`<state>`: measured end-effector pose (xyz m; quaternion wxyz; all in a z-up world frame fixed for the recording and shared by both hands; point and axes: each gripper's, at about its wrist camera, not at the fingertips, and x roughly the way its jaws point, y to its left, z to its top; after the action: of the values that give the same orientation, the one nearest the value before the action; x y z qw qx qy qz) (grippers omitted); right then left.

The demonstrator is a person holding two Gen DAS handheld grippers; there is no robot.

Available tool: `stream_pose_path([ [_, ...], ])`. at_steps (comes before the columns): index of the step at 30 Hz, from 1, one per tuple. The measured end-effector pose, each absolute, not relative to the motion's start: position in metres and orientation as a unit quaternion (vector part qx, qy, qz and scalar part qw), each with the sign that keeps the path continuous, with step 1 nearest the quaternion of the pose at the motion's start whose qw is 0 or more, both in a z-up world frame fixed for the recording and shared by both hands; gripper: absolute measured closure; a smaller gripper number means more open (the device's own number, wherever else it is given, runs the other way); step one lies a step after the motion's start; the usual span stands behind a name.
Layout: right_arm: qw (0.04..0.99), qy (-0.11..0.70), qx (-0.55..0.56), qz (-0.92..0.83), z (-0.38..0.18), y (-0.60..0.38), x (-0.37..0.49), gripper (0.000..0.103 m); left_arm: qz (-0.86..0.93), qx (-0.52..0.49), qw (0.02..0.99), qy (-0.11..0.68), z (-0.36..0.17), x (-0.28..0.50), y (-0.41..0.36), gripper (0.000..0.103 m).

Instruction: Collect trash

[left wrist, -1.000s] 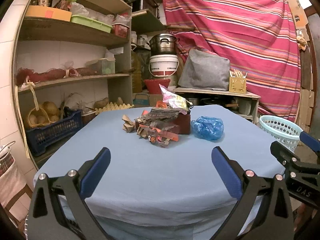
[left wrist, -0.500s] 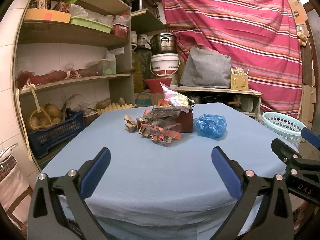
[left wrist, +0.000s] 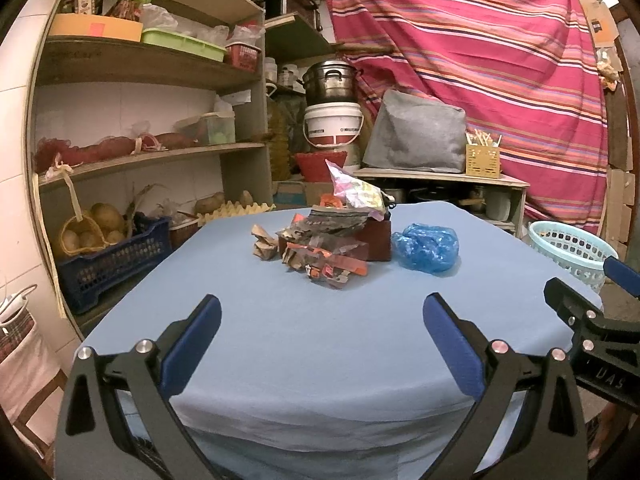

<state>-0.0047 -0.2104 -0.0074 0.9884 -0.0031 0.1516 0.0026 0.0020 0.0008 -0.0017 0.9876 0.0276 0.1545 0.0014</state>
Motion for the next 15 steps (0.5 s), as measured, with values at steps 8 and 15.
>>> stream_pose_path([
  [8, 0.988, 0.155, 0.002, 0.002, -0.0134, -0.2112, -0.0053, 0.004, 0.002, 0.027, 0.988, 0.155, -0.0024, 0.0029, 0.0048, 0.004],
  [15, 0.988, 0.155, 0.003, 0.002, -0.0134, -0.2116, -0.0047, 0.004, 0.002, 0.027, 0.987, 0.155, -0.0023, 0.0031, 0.0061, 0.004],
])
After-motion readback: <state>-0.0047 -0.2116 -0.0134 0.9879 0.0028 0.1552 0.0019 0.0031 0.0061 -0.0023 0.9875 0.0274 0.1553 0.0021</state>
